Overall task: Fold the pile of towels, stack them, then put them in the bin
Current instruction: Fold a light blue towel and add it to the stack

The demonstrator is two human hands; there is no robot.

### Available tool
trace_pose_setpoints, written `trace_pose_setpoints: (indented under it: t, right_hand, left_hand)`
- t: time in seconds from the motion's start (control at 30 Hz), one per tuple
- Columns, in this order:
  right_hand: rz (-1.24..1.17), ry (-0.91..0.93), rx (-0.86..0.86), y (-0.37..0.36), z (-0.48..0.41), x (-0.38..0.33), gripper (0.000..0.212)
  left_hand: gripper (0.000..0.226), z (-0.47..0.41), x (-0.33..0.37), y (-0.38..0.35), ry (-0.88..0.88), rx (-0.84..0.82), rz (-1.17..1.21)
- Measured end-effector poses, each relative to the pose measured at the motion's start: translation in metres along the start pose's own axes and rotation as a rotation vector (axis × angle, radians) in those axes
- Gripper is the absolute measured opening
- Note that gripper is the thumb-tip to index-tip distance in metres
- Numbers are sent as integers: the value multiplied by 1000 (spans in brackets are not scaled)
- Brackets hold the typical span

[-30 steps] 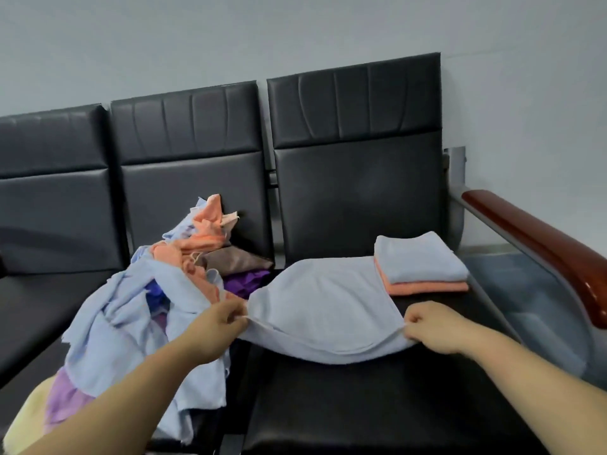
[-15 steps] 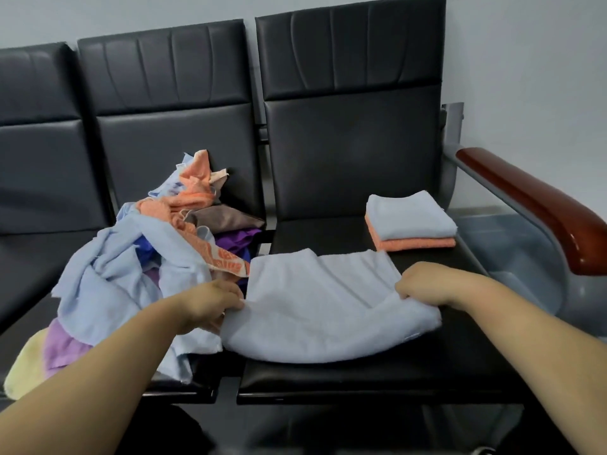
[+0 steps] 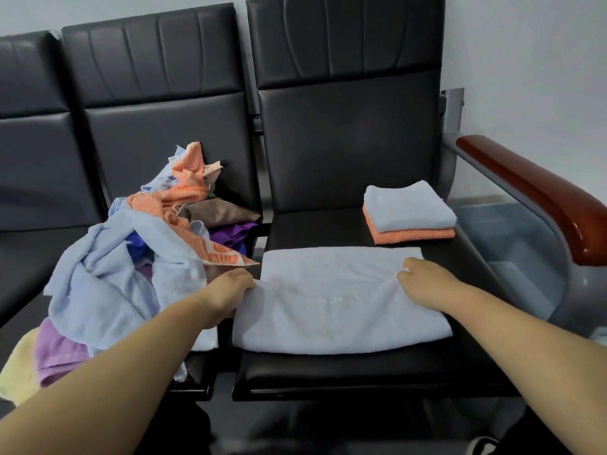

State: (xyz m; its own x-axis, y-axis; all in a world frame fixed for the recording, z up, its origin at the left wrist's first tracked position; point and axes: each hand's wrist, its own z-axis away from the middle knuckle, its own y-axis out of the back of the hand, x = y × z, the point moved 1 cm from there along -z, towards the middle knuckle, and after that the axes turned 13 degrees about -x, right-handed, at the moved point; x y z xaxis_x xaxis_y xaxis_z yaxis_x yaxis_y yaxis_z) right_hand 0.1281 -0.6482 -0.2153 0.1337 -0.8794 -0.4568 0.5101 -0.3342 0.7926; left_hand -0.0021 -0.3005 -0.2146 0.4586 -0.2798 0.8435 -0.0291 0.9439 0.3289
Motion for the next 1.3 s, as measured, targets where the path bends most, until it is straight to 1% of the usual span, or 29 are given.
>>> trace_pose_setpoints:
  t: [0.1, 0.2, 0.4, 0.53, 0.7, 0.8, 0.93, 0.97, 1.03, 1.1, 1.2, 1.27, 1.3]
  right_hand:
    - [-84, -55, 12, 10, -3, 12, 26]
    - [-199, -58, 27, 15, -5, 16, 27]
    - [-357, -40, 188, 29, -13, 27, 20]
    - [-318, -54, 274, 34, -29, 30, 22]
    - [-229, -79, 360, 40, -55, 31, 23]
    - [-157, -110, 367, 37, -73, 36, 24]
    - [-77, -117, 382, 31, -85, 42, 30]
    - [-60, -118, 382, 30, -87, 43, 29]
    - [-55, -117, 394, 28, -89, 43, 22]
    - [-56, -114, 403, 27, -88, 42, 13]
    - [-18, -117, 426, 26, -83, 41, 23]
    - [17, -98, 443, 25, -79, 41, 18]
    - [23, -90, 444, 24, -77, 42, 19]
  left_hand:
    - [16, -5, 6, -5, 3, -58, -104]
    - [17, -10, 14, -6, 19, -57, -162]
    - [13, -32, 36, -1, -29, 53, -186]
    - [10, -64, 51, 6, -82, 142, -309]
    - [17, -98, 57, 2, -132, 284, -533]
    - [16, -121, 47, -3, -138, 300, -580]
    - [15, -137, 31, -11, -141, 317, -614]
    - [15, -139, 28, -14, -147, 320, -630]
    - [15, -140, 25, -19, -170, 351, -645]
    - [16, -140, 24, -21, -185, 389, -603]
    - [21, -137, 24, -21, -206, 399, -547]
    - [23, -136, 25, -21, -210, 400, -523]
    - [24, -134, 25, -21, -217, 405, -505]
